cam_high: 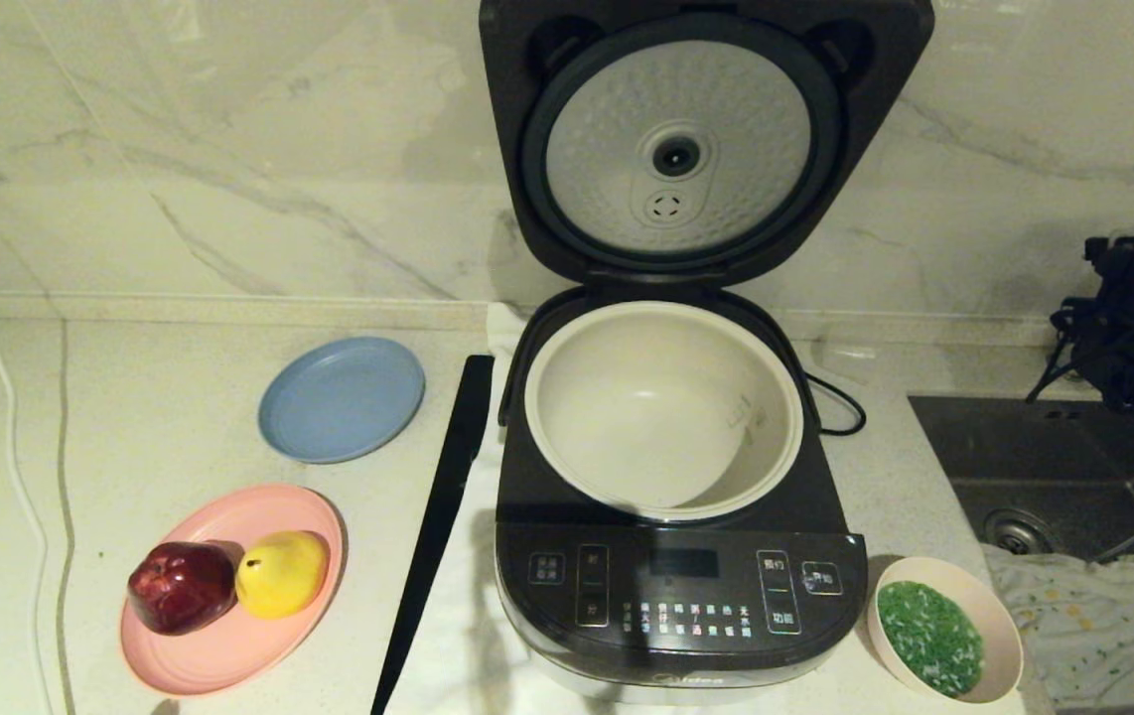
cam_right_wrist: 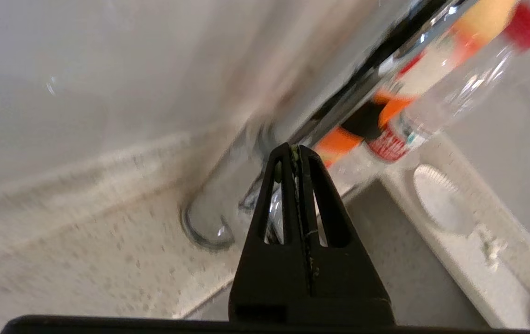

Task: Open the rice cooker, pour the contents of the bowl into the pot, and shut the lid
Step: Turn on the tap

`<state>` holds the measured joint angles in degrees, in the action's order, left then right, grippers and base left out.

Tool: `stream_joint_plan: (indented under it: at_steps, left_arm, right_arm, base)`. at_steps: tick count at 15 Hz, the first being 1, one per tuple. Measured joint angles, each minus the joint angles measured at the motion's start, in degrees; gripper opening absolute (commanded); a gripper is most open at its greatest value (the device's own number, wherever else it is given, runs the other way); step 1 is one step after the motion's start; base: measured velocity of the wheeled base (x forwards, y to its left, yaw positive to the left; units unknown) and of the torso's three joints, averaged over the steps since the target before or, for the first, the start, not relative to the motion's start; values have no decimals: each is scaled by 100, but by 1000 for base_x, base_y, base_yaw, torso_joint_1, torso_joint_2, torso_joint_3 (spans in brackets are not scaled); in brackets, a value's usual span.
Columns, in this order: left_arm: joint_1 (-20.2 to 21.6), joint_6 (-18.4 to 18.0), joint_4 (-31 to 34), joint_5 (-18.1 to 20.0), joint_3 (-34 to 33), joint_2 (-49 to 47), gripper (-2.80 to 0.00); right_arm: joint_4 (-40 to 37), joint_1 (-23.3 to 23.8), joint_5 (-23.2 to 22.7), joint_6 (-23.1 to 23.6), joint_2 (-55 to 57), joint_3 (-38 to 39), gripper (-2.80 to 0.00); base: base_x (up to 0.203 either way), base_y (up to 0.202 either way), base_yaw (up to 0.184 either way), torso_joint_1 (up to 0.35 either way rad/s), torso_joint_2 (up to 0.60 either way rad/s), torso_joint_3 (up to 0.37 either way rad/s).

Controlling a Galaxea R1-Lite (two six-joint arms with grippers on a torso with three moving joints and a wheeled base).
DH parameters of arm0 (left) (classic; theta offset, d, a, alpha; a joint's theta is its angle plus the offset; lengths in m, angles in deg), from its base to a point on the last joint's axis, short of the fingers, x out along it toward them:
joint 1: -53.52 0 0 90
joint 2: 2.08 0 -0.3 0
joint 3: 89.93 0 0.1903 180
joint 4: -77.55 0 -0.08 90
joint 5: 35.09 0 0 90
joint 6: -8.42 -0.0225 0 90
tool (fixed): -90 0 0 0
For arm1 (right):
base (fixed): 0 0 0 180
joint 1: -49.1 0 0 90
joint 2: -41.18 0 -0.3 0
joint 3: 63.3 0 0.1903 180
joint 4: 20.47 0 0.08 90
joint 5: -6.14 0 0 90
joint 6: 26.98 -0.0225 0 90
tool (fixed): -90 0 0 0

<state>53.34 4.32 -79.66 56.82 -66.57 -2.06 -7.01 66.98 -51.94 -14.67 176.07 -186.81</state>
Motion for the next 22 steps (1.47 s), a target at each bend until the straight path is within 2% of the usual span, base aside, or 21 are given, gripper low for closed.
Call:
stream_joint_plan:
  at_steps: [10,12,15,18,20,22]
  left_arm:
    - [0,-1,-2,4,0,0,-280]
    - [0,-1,-2,2,0,0,-280]
    - [0,0,-3,1,0,0,-280]
    - [0,-1,-2,2,0,0,-280]
    - [0,0,-4,2,0,0,-280]
    - [0,0,-2,0,0,0,-280]
  right_arm:
    - [51,-237,162,39,9,-73,-280]
    - [123,-249,149,14,-143,240,-280]
    - [-99,-376,38,-205,-843,1260,-280]
    - [-1152,-521,-639,-846,-1975,2281,-280]
    - [-2600,-554,-1478,-1437,-2853,2655,-280]
    - [-4283,-511,-2570,-1819,-3802,2869,-280]
  base:
    - [0,0,0,0,0,0]
    - [0,0,0,0,0,0]
    - [0,0,0,0,0,0]
    - [0,0,0,0,0,0]
    - [0,0,0,0,0,0]
    - [0,0,0,0,0,0]
